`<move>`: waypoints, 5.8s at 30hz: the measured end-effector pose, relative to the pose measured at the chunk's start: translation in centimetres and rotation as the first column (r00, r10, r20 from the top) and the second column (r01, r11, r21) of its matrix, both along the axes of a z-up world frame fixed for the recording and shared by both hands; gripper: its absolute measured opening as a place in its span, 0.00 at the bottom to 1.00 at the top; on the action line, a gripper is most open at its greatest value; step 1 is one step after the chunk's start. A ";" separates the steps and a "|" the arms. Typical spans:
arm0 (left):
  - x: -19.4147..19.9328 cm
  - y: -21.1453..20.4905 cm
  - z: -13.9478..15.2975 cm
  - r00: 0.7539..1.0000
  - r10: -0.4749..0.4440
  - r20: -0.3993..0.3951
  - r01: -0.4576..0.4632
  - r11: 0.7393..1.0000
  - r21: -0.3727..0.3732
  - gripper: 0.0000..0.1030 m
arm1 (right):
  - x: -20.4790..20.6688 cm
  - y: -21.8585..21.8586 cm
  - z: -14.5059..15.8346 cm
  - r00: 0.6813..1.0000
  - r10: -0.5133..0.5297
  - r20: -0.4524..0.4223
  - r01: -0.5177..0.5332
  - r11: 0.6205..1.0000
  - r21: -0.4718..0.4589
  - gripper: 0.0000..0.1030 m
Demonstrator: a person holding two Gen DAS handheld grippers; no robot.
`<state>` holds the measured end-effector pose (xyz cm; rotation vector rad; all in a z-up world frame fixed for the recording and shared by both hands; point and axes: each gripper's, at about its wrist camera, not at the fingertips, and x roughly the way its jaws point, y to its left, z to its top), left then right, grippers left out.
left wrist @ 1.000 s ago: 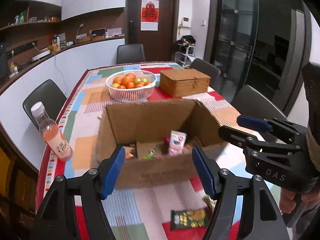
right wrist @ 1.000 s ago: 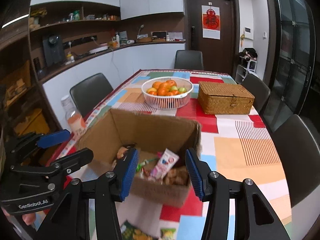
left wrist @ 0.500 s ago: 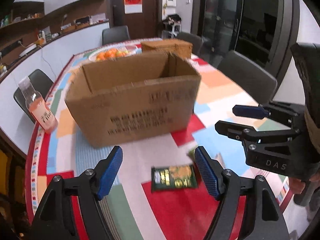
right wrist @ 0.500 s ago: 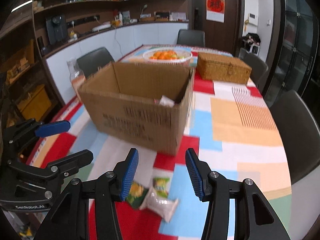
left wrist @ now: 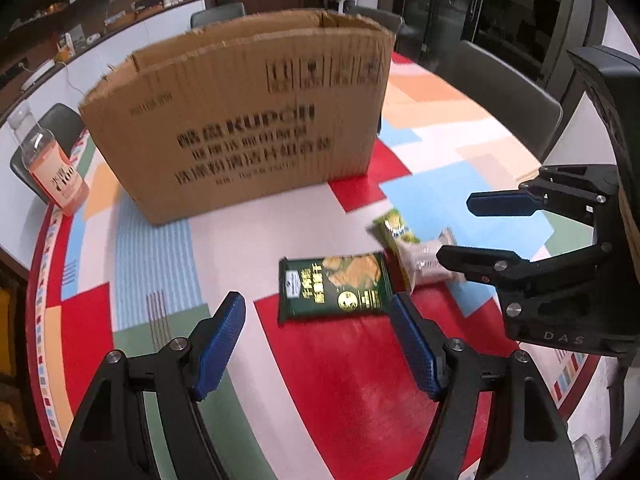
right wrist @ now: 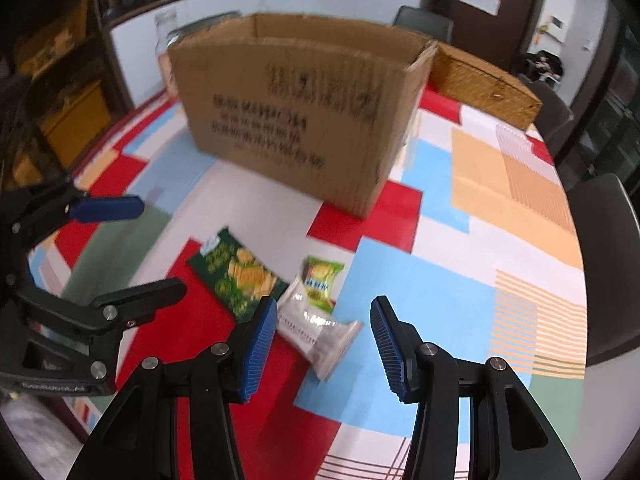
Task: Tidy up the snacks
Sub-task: 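Move both grippers back down to the green cracker pack and white biscuit, then grasp the white biscuit with right gripper while left gripper grasps the small green candy, then carry the biscuit and green candy over the box and release both inside, then lower the right gripper to the green cracker pack on the table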
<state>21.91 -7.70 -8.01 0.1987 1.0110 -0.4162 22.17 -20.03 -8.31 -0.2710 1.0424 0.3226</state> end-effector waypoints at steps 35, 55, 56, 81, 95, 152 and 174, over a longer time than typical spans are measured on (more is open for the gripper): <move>2.0 1.3 -2.5 0.994 0.024 -0.107 -0.028 0.999 -0.035 0.73 | 3.9 4.4 -4.2 0.971 0.193 -0.139 -0.211 0.968 -0.133 0.56; 3.0 -3.8 -1.1 0.996 -0.064 -0.056 0.060 0.996 -0.069 0.72 | 1.4 -1.3 -1.9 0.995 -0.094 -0.013 0.094 0.995 0.037 0.30; 3.3 -4.3 -1.1 0.996 -0.065 -0.060 0.060 0.995 -0.078 0.72 | 1.2 -2.0 -1.8 0.991 -0.131 0.005 0.131 0.991 0.033 0.30; 7.5 -9.2 -4.5 0.990 0.035 -0.139 -0.040 0.999 -0.037 0.21 | 0.9 -8.6 -1.5 0.923 -0.375 0.082 0.362 0.922 0.140 0.30; 4.6 -5.9 0.9 1.000 0.009 -0.007 -0.010 0.994 -0.105 0.21 | 0.2 -7.2 1.0 0.927 -0.362 0.100 0.334 0.917 0.219 0.30; 5.7 6.7 11.1 0.929 0.246 0.277 -0.240 0.969 -0.057 0.59 | 6.6 5.6 10.3 0.956 -0.040 0.291 -0.020 0.980 0.198 0.60; -1.7 8.6 -1.1 0.938 0.347 -0.026 -0.346 0.938 0.016 0.64 | 1.5 9.5 -1.5 0.971 0.237 -0.039 -0.239 0.970 -0.054 0.60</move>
